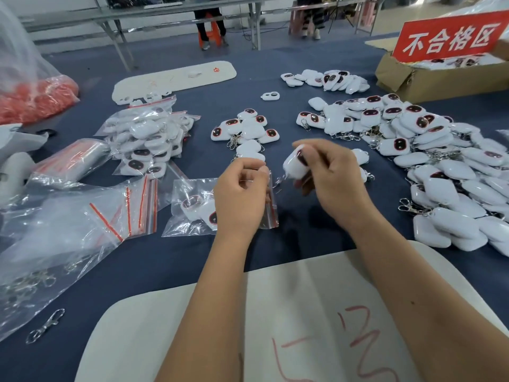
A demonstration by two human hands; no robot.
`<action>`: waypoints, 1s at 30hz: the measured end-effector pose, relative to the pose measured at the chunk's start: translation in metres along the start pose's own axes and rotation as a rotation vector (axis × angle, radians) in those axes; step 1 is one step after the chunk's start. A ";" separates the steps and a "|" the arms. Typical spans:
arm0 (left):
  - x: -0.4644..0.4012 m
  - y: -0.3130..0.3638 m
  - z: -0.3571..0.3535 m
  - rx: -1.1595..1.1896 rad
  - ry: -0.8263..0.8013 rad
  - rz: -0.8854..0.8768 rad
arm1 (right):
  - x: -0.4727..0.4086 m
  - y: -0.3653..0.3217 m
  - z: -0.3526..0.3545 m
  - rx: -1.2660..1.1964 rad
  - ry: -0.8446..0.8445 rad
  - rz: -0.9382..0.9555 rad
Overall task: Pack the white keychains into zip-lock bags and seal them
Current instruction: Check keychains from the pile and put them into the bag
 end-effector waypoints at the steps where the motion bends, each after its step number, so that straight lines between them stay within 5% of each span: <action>1: -0.001 0.000 0.002 0.042 0.009 0.039 | 0.004 0.001 -0.007 -0.069 -0.104 -0.059; 5: -0.003 -0.003 0.006 0.097 -0.103 0.105 | 0.009 0.008 -0.021 -0.188 -0.259 -0.136; 30: -0.001 -0.005 0.007 0.100 -0.148 0.076 | 0.010 0.013 -0.023 -0.163 -0.235 0.010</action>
Point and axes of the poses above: each hand's wrist, its own x-axis away from the middle knuckle, its own z-axis out of the back of the hand, y = z × x, the point moved 2 cm from there along -x, towards the middle knuckle, and after that the axes turned 10 degrees about -z, right-handed, at the moved point
